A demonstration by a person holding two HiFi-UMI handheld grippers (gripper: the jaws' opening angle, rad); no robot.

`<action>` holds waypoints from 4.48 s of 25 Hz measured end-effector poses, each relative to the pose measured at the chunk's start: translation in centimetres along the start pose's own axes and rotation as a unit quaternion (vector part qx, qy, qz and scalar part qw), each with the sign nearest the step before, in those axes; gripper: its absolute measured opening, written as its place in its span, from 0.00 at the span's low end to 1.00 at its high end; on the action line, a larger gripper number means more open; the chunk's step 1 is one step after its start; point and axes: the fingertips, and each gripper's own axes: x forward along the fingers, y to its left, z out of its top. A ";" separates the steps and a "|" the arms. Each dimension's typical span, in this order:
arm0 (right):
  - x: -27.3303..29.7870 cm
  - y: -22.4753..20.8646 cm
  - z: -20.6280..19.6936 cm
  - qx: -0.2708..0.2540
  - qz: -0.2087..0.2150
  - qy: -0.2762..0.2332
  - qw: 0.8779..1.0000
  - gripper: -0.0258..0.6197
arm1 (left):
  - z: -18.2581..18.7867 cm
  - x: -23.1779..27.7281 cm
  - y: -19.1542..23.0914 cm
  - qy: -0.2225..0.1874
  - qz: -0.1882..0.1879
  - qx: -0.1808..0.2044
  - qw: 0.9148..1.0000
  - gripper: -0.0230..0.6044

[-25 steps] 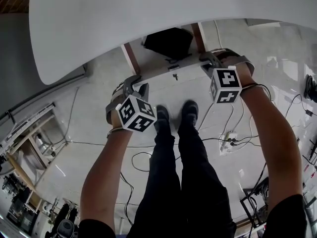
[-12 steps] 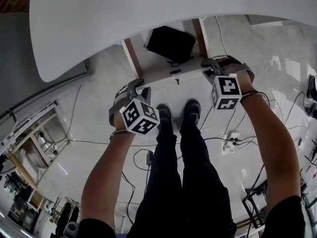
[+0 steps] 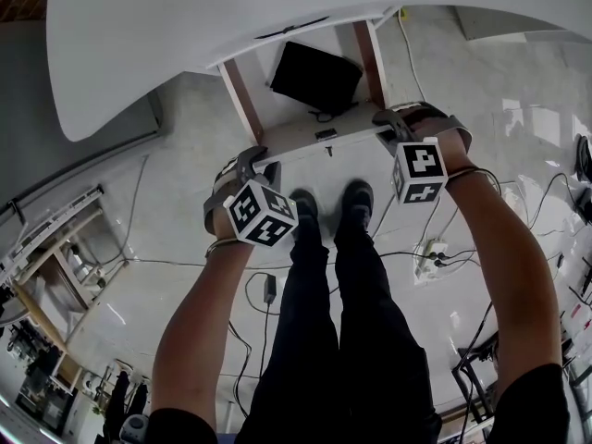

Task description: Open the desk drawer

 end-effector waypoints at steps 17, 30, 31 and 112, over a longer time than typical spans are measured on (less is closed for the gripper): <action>-3.2 -1.1 0.1 0.180 -0.084 -0.035 0.979 0.25 | -0.6 -1.2 0.5 -0.014 0.029 -0.009 0.999 0.36; -11.2 1.0 3.8 0.397 -0.111 -0.100 0.906 0.25 | 1.8 -10.6 3.5 -0.079 0.056 -0.099 0.990 0.36; -11.8 1.2 4.4 0.398 -0.106 -0.100 0.906 0.25 | 2.0 -11.3 3.8 -0.084 0.056 -0.111 0.989 0.36; -69.1 -5.8 16.8 0.364 -0.323 -0.462 0.742 0.06 | 17.7 -65.0 8.9 -0.469 0.104 -0.244 0.842 0.05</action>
